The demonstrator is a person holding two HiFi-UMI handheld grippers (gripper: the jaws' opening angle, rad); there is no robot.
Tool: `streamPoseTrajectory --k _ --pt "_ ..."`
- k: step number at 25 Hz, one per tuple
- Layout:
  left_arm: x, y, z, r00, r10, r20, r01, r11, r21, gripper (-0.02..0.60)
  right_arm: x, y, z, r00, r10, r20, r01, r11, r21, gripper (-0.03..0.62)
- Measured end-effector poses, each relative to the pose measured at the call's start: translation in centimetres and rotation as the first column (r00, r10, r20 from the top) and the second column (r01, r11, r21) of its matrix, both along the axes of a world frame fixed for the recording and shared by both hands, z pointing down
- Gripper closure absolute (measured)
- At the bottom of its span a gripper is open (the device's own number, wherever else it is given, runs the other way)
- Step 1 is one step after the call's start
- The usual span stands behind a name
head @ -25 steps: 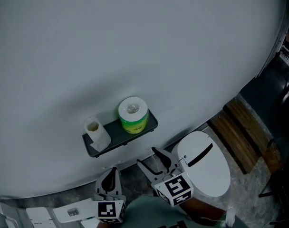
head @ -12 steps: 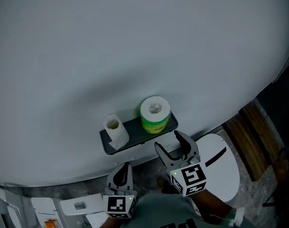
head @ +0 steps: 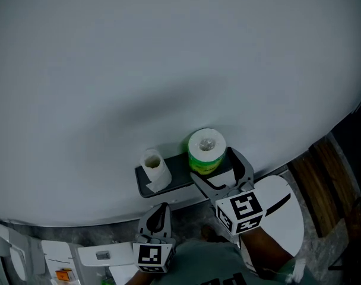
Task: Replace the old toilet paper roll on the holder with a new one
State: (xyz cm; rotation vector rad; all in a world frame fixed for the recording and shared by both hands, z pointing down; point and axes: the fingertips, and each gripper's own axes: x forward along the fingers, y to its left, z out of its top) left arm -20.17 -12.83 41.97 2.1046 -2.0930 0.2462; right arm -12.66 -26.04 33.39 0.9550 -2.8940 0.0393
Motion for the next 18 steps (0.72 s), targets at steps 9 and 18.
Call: streamPoseTrajectory --k 9,18 --pt "-1.5 -0.3 0.2 0.999 -0.041 0.015 0.041 0.999 -0.021 0.577 -2.1 -2.0 -0.3 1.0 0.006 -0.003 -0.006 1.0 -0.001 0.126" --pt "-2.2 -0.5 0.7 0.998 -0.068 0.012 0.068 0.997 -0.023 0.577 -2.9 -3.1 -0.6 1.0 0.012 -0.016 -0.012 1.0 0.019 0.128"
